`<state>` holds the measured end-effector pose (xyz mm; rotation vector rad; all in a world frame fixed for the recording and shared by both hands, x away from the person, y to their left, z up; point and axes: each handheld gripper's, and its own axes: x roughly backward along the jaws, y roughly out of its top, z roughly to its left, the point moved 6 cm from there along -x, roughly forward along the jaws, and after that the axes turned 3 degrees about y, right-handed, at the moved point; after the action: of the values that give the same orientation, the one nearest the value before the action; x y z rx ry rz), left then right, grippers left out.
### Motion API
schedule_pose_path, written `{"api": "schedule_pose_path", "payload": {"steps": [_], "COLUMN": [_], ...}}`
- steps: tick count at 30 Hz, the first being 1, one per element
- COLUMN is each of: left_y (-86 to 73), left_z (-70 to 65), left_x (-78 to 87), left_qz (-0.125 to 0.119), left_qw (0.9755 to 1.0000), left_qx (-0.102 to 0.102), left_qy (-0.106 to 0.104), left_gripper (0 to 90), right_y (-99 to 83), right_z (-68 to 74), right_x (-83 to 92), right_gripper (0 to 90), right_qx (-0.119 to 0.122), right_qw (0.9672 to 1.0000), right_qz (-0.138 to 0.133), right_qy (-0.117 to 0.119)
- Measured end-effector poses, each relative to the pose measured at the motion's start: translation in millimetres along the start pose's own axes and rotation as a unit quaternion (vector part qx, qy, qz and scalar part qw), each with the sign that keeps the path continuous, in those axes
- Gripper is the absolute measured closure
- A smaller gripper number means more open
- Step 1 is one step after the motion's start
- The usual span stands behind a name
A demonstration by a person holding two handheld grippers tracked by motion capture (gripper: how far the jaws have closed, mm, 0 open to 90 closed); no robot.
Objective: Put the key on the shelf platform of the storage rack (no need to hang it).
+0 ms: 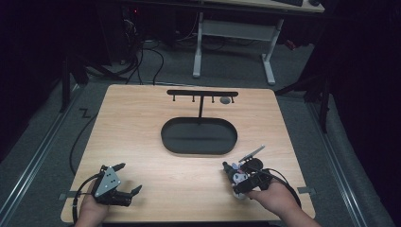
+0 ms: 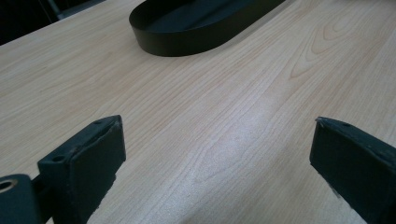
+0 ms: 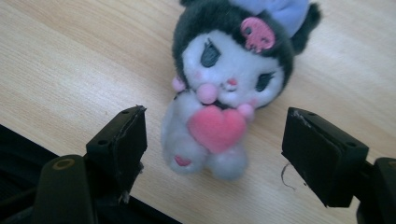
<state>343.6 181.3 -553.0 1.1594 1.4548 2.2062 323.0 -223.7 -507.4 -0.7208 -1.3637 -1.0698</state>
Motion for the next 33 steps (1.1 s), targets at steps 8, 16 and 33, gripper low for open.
{"api": "schedule_pose_path", "payload": {"steps": [8, 16, 33], "left_y": [0.9, 1.8, 1.4], "left_z": [-0.3, -2.6, -1.8], "left_x": [-3.3, -6.1, -5.4], "left_qz": [0.0, 0.003, 0.003], "left_qw": [1.0, 0.9999, 0.9999], "left_qx": [0.0, -0.005, -0.004], "left_qy": [-0.006, -0.012, -0.01], "left_gripper": [4.1, 4.1, 4.1], "right_y": [-2.8, -10.8, -4.0], "right_z": [-2.6, -7.5, -8.8], "right_x": [-16.8, -28.2, -15.2], "right_gripper": [19.2, 30.2, 48.1], "right_qx": [-0.013, -0.045, -0.03], "right_qw": [0.9998, 0.9982, 0.9995], "right_qz": [0.011, 0.025, 0.008], "right_qy": [0.005, 0.029, 0.01]}}
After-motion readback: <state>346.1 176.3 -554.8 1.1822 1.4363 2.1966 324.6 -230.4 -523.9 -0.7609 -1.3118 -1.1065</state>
